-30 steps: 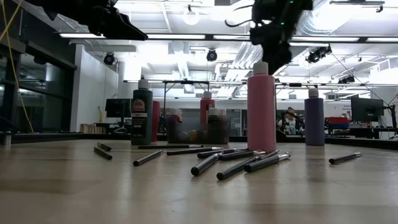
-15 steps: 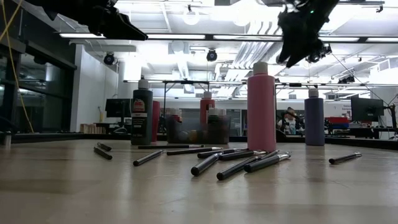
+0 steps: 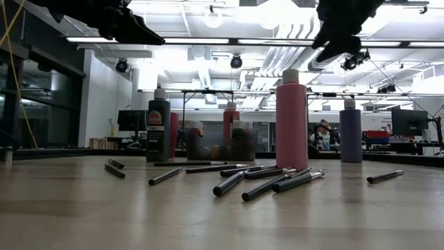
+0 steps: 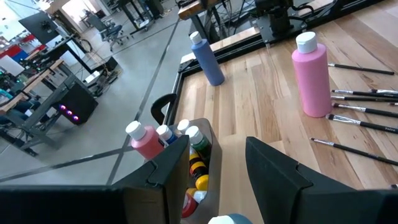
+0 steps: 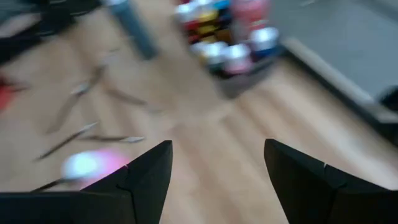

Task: Pick & Place Paint Supplies
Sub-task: Put the big pink paint bottle into the black bin

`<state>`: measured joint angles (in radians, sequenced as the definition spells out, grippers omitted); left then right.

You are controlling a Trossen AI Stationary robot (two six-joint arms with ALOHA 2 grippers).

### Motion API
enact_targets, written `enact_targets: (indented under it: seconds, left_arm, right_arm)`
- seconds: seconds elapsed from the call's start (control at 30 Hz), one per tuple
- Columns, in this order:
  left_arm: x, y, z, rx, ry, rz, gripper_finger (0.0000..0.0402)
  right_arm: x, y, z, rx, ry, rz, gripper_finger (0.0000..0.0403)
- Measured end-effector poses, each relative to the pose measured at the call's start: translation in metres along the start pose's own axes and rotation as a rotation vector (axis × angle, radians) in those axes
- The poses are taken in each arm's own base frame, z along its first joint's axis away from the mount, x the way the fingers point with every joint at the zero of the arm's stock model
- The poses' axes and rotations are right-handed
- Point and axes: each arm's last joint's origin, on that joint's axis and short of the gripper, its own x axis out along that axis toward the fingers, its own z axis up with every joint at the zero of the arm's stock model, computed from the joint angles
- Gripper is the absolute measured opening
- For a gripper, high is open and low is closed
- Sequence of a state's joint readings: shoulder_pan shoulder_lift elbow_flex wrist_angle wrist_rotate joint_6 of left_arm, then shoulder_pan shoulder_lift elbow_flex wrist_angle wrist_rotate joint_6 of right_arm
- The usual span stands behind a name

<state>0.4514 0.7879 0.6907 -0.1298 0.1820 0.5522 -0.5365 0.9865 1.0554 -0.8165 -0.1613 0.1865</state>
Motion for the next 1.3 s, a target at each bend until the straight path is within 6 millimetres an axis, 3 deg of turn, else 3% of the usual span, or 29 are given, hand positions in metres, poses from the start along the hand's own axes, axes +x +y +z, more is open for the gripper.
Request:
enact_targets:
  seconds: [0.3,0.53,0.77,1.03,1.3]
  left_arm:
    - [0.0,0.0,0.0,0.0,0.0,0.001,0.0152]
    - [0.0,0.0,0.0,0.0,-0.001,0.001,0.0152]
    - [0.0,0.0,0.0,0.0,0.0,0.0,0.0152]
    - [0.0,0.0,0.0,0.0,0.0,0.0,0.0152]
    - [0.0,0.0,0.0,0.0,0.0,0.0,0.0152]
  right_arm:
    - [0.026,0.043,-0.009,-0.169,0.122,0.175,0.0233]
    - [0.063,0.073,-0.013,-0.282,0.151,0.13,0.0233]
    - [0.097,0.091,-0.024,-0.289,0.241,0.139,0.0233]
    - [0.101,0.104,-0.03,-0.348,0.252,0.166,0.0233]
    - [0.101,0.103,-0.03,-0.366,0.241,0.148,0.0233]
